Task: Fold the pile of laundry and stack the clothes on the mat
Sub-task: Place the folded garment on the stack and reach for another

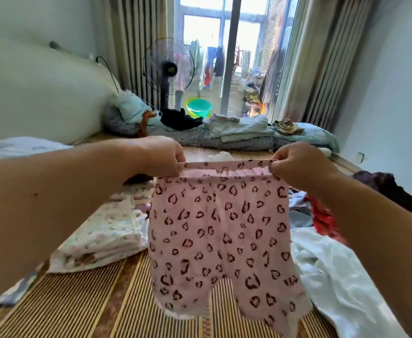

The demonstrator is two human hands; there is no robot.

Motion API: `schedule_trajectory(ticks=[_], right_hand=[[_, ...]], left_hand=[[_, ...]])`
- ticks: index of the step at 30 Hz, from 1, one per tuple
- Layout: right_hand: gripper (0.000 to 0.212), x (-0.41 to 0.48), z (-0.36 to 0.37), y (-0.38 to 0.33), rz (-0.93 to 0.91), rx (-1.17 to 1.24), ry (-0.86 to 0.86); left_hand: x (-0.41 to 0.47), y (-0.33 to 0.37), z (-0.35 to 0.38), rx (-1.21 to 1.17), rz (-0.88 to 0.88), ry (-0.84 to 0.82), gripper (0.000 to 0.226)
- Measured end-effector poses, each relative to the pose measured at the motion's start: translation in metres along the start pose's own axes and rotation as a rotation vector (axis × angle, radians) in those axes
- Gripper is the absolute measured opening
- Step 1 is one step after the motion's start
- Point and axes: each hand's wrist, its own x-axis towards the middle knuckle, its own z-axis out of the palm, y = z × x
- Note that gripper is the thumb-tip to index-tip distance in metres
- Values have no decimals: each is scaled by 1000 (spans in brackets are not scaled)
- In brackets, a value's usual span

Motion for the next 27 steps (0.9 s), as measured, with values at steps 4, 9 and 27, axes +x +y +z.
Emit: schedule_trajectory(ticks=[4,9,27], right_hand=[[22,-7,-10,-2,6,55,-94],[16,-23,-18,4,-40,282,-197],[35,-48,-6,23,-369,111,-402]], left_hand=[[-6,8,-3,118,47,-160,7],[-15,6,3,-63,227,-105,18],[-33,-2,1,-277,94,-281,21]])
